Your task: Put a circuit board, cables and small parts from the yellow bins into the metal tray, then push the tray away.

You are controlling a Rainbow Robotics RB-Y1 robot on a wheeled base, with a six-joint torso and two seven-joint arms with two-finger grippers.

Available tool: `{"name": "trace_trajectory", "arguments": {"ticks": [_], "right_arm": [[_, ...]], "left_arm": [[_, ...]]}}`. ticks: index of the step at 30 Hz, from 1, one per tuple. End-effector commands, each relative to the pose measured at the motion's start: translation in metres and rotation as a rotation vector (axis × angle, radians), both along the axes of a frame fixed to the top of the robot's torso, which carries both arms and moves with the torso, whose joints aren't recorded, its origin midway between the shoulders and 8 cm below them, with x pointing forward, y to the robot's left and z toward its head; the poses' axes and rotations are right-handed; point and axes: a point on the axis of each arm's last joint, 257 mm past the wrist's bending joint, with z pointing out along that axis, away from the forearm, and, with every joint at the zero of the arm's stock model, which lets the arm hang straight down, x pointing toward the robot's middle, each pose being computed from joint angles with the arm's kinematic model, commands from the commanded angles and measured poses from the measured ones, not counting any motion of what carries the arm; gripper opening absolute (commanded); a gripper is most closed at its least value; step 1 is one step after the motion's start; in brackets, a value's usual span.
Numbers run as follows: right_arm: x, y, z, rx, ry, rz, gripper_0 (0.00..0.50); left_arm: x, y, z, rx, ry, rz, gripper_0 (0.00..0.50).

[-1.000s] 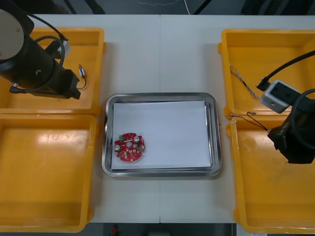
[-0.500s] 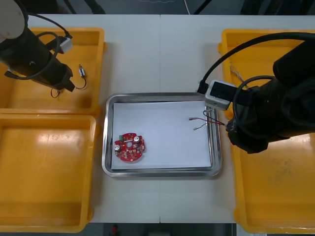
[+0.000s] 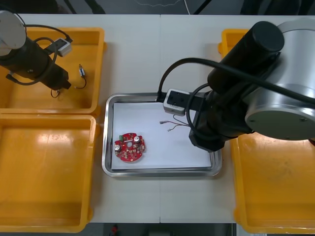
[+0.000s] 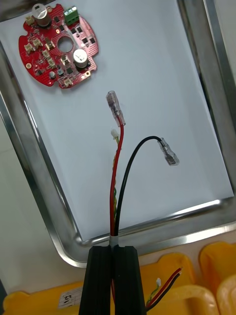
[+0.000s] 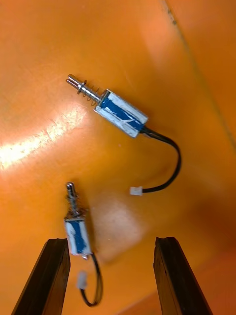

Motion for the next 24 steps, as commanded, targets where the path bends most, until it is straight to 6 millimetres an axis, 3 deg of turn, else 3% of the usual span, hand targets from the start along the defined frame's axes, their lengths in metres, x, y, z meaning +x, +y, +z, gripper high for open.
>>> {"name": "trace_trajectory", "arguments": {"ticks": [1, 8, 15, 20, 22, 23, 24], "right_arm": [[0.004, 0.020, -0.005, -0.071, -0.070, 0.147, 0.000], [0.003, 0.036, -0.041, -0.086, -0.071, 0.186, 0.003], [0.004, 0.038, -0.090, -0.090, -0.015, 0.181, 0.006], [0.005, 0.033, -0.115, -0.091, 0.020, 0.161, 0.006], [0.005, 0.032, -0.121, -0.093, 0.031, 0.155, 0.006], [0.005, 0.031, -0.125, -0.096, 0.038, 0.153, 0.004], [0.004, 0.030, -0.129, -0.099, 0.045, 0.152, 0.005]], "left_arm": [[0.021, 0.024, 0.033, 0.028, -0.087, 0.027, 0.500], [0.028, 0.027, 0.019, 0.029, -0.090, 0.040, 0.500], [0.033, 0.025, 0.001, 0.061, -0.092, 0.036, 0.500], [0.034, 0.021, -0.010, 0.060, -0.087, 0.035, 0.500], [0.034, 0.021, -0.013, 0.059, -0.091, 0.034, 0.194], [0.033, 0.021, -0.017, 0.056, -0.089, 0.033, 0.004], [0.033, 0.021, -0.018, 0.054, -0.091, 0.035, 0.000]]}}
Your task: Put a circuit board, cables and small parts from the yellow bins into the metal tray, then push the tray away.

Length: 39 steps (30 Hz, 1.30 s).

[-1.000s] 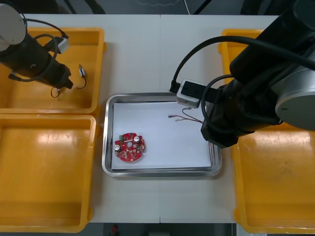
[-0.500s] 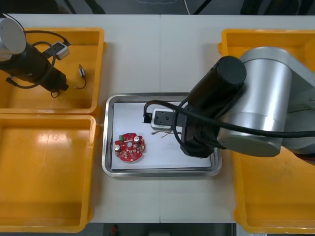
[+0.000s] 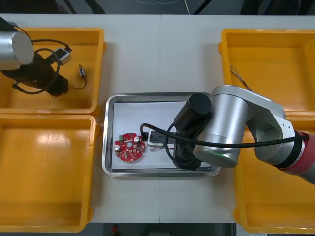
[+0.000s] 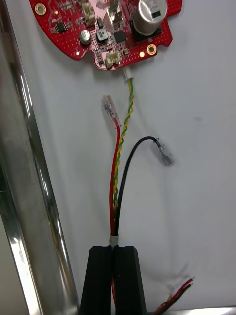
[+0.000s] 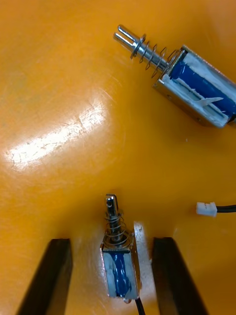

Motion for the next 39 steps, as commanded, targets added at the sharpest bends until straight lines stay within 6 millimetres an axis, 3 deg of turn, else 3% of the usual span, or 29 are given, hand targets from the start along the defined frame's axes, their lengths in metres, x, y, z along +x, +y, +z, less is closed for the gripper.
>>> {"name": "trace_trajectory", "arguments": {"ticks": [1, 8, 14, 16, 17, 19, 20, 21, 26, 31, 39], "right_arm": [[-0.010, 0.005, -0.018, 0.002, 0.029, 0.011, 0.005], [-0.012, 0.000, -0.029, -0.006, 0.030, 0.010, 0.007], [-0.017, -0.008, -0.038, -0.029, 0.043, 0.012, 0.066], [-0.018, -0.009, -0.039, -0.029, 0.043, 0.011, 0.161], [-0.016, -0.009, -0.039, -0.026, 0.038, 0.014, 0.269], [-0.015, -0.006, -0.038, -0.016, 0.033, 0.017, 0.425], [-0.015, -0.006, -0.038, -0.016, 0.033, 0.017, 0.425], [-0.014, -0.004, -0.037, -0.007, 0.027, 0.017, 0.500], [-0.006, 0.000, -0.024, 0.026, 0.007, 0.005, 0.500], [0.003, 0.005, 0.006, 0.073, -0.018, -0.017, 0.500], [0.007, -0.016, 0.053, 0.047, -0.051, -0.082, 0.500]], "left_arm": [[0.012, -0.005, 0.017, 0.005, -0.049, -0.012, 0.000], [0.006, -0.004, 0.031, -0.025, -0.039, 0.002, 0.000], [-0.010, 0.001, 0.054, -0.030, -0.006, 0.019, 0.000], [-0.015, 0.002, 0.062, -0.024, 0.001, 0.023, 0.000], [-0.018, 0.002, 0.066, -0.022, 0.009, 0.025, 0.000], [-0.024, 0.001, 0.073, -0.031, 0.017, 0.044, 0.000], [-0.024, 0.001, 0.073, -0.031, 0.017, 0.044, 0.000], [-0.030, -0.003, 0.079, -0.047, 0.031, 0.079, 0.000], [-0.051, -0.014, 0.094, -0.061, 0.069, 0.144, 0.000], [-0.066, -0.023, 0.105, -0.065, 0.086, 0.177, 0.000], [-0.084, -0.048, 0.114, -0.096, 0.092, 0.223, 0.000]]}}
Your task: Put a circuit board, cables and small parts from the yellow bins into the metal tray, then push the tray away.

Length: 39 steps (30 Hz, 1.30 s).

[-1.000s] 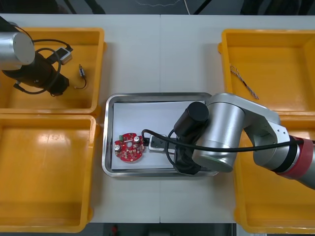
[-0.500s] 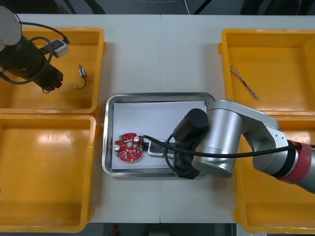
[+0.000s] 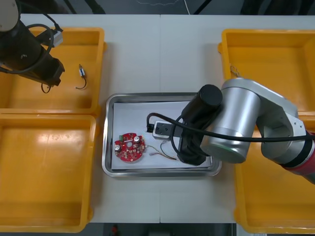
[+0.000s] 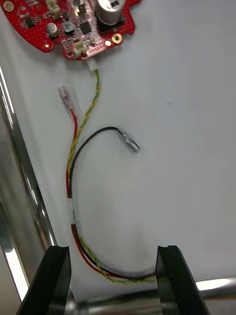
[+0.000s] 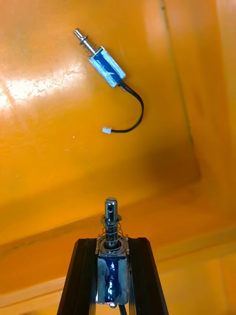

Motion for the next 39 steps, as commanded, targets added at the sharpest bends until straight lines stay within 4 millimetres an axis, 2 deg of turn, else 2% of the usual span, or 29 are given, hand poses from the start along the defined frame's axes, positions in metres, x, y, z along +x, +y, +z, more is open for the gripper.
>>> {"name": "trace_trajectory", "arguments": {"ticks": [1, 6, 13, 16, 17, 20, 25, 30, 31, 32, 33, 39], "right_arm": [[-0.003, -0.006, 0.037, 0.018, -0.026, -0.031, 0.500], [-0.006, -0.029, 0.063, -0.012, -0.029, -0.099, 0.500], [0.011, -0.022, 0.118, 0.134, -0.135, -0.131, 0.500], [0.016, -0.026, 0.134, 0.169, -0.167, -0.149, 0.500], [0.020, -0.031, 0.144, 0.192, -0.184, -0.167, 0.500], [0.027, -0.041, 0.155, 0.210, -0.204, -0.196, 0.500], [0.045, -0.074, 0.177, 0.240, -0.249, -0.292, 0.500], [0.063, -0.109, 0.194, 0.270, -0.280, -0.408, 0.500], [0.067, -0.119, 0.197, 0.275, -0.285, -0.441, 0.500], [0.067, -0.119, 0.197, 0.275, -0.285, -0.441, 0.500], [0.073, -0.132, 0.200, 0.284, -0.290, -0.486, 0.500], [0.088, -0.173, 0.204, 0.297, -0.287, -0.621, 0.500]], "left_arm": [[-0.003, -0.012, 0.028, -0.006, -0.068, 0.014, 0.001], [-0.006, -0.041, 0.032, -0.057, -0.102, 0.031, 0.000], [-0.015, -0.099, 0.037, -0.138, -0.141, 0.041, 0.000], [-0.020, -0.118, 0.033, -0.153, -0.141, 0.044, 0.000], [-0.023, -0.131, 0.031, -0.162, -0.142, 0.055, 0.001], [-0.029, -0.147, 0.026, -0.165, -0.138, 0.060, 0.000], [-0.041, -0.175, 0.000, -0.153, -0.100, 0.105, 0.001], [-0.051, -0.185, -0.031, -0.117, -0.070, 0.112, 0.002], [-0.051, -0.186, -0.037, -0.117, -0.072, 0.111, 0.002], [-0.051, -0.186, -0.037, -0.117, -0.072, 0.111, 0.002], [-0.051, -0.190, -0.046, -0.125, -0.074, 0.100, 0.001], [-0.041, -0.201, -0.073, -0.123, -0.081, 0.086, 0.001]]}}
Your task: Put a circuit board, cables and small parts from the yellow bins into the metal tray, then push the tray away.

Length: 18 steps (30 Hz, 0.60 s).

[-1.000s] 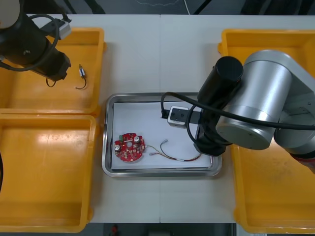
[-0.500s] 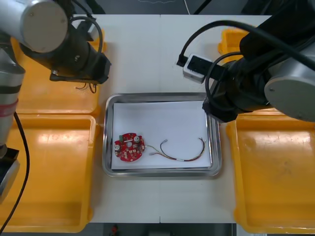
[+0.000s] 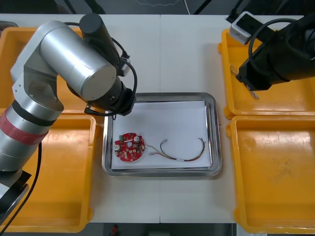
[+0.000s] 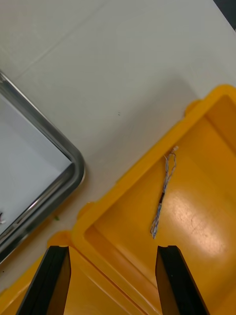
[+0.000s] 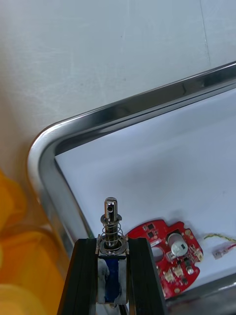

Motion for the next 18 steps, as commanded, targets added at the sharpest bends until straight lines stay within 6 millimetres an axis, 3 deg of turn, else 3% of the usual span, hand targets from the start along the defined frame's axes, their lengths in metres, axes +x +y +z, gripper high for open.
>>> {"name": "trace_trajectory", "arguments": {"ticks": [1, 8, 18], "right_arm": [[0.011, -0.047, 0.012, 0.034, -0.008, -0.144, 0.500], [0.020, -0.087, 0.011, 0.057, 0.028, -0.245, 0.500], [0.038, -0.111, 0.007, 0.080, 0.111, -0.317, 0.500]], "left_arm": [[0.003, -0.019, -0.021, -0.061, 0.003, 0.070, 0.000], [0.013, -0.028, -0.043, -0.071, 0.002, 0.072, 0.001], [0.018, -0.030, -0.062, -0.063, -0.002, 0.074, 0.001]]}}
